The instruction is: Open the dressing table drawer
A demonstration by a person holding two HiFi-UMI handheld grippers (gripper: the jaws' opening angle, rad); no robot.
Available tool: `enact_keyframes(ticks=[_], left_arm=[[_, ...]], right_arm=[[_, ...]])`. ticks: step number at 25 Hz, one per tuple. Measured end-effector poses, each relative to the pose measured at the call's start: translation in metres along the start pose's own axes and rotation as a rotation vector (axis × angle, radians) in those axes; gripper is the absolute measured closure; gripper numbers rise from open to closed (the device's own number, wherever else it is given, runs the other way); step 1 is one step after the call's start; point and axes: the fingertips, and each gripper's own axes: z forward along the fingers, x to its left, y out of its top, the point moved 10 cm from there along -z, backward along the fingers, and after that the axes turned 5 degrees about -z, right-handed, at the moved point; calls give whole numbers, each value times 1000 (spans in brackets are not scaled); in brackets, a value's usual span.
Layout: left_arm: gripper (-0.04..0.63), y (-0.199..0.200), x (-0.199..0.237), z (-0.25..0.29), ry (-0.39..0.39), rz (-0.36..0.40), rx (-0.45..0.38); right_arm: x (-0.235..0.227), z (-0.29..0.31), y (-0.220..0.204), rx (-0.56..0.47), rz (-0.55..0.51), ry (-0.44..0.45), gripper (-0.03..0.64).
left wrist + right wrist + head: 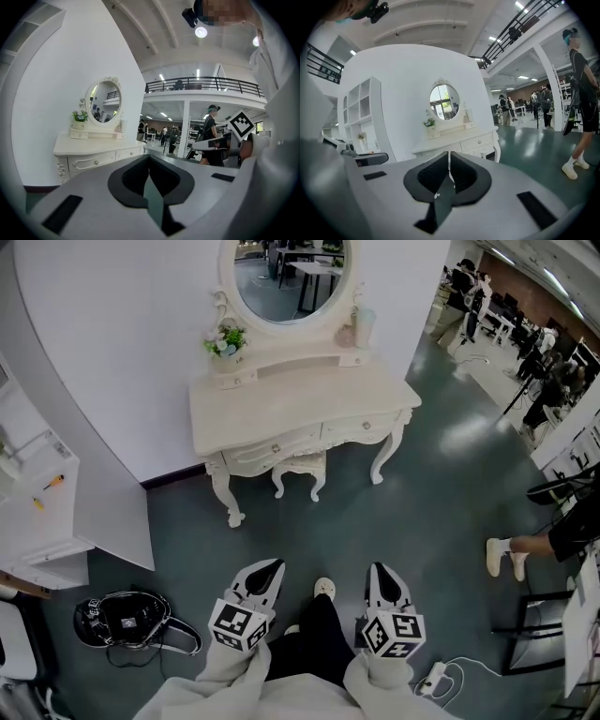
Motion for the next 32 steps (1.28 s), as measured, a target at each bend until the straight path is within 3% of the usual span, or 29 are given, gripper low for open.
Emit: enact_keyframes(ticks=[32], left_arm=[[578,49,46,194,103,1,-24]], right_arm=[[-120,178,72,22,-16,87,578]])
